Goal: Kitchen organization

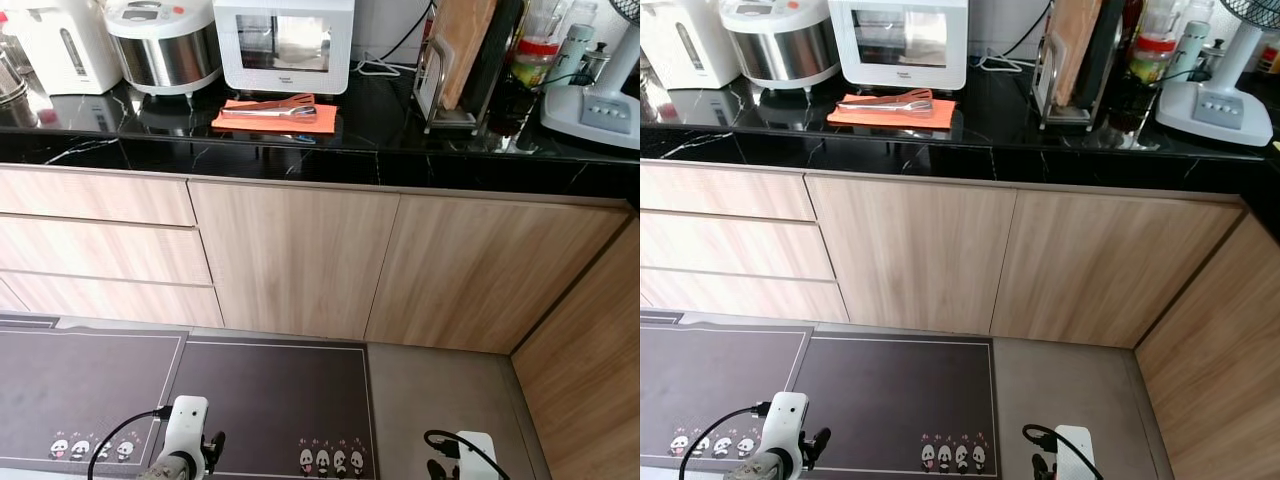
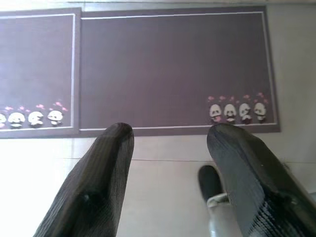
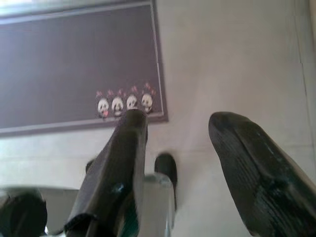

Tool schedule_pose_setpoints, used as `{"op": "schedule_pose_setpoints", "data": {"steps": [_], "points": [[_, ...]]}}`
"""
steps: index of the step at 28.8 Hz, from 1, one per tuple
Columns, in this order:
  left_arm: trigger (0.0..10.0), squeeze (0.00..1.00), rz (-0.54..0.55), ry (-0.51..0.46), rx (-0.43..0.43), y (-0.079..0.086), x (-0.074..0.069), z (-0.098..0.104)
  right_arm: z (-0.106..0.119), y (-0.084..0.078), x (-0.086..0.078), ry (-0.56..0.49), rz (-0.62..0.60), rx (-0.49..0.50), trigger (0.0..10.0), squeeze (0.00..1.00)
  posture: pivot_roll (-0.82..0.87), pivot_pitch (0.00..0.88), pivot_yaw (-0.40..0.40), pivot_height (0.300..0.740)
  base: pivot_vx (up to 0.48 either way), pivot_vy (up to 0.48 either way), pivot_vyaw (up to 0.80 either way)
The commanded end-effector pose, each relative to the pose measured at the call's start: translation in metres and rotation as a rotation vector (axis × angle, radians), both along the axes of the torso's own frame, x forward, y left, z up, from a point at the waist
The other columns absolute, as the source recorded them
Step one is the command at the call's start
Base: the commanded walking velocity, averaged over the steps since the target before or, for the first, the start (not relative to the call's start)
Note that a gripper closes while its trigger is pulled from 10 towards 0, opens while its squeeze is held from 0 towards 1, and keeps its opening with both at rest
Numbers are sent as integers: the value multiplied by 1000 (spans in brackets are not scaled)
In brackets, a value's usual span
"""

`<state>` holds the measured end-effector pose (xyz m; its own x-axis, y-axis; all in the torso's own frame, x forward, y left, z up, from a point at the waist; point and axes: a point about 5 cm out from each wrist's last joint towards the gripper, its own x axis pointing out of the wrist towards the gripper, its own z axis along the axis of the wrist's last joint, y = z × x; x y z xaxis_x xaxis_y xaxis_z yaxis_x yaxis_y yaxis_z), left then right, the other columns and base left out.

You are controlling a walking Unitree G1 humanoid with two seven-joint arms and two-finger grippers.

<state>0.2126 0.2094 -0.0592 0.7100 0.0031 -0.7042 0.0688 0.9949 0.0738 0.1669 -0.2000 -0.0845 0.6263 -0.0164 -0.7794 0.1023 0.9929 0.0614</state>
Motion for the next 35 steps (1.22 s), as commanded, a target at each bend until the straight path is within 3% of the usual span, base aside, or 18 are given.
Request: {"op": "schedule_pose_setpoints", "data": {"steps": [1, 16, 23, 35], "points": [[10000, 0, 3, 26, 9, 3, -5, -3, 0, -2, 0, -5, -31, 7, 10000, 0, -9, 0, 10, 740, 0, 398, 0], [10000, 0, 11, 69, 30, 9, -18, -11, -9, 4, -15, 62, -29, 19, 10000, 0, 0, 0, 15, 740, 0, 475, -259], [10000, 0, -34, 29, 49, 9, -6, -3, -11, 1, -20, 83, -48, 23, 10000, 0, 6, 0, 16, 740, 0, 480, 0], [10000, 0, -53, 41, 66, 9, -7, -4, -10, 0, -16, 76, -34, 7, 10000, 0, 10, 0, 11, 740, 0, 436, 0]]}}
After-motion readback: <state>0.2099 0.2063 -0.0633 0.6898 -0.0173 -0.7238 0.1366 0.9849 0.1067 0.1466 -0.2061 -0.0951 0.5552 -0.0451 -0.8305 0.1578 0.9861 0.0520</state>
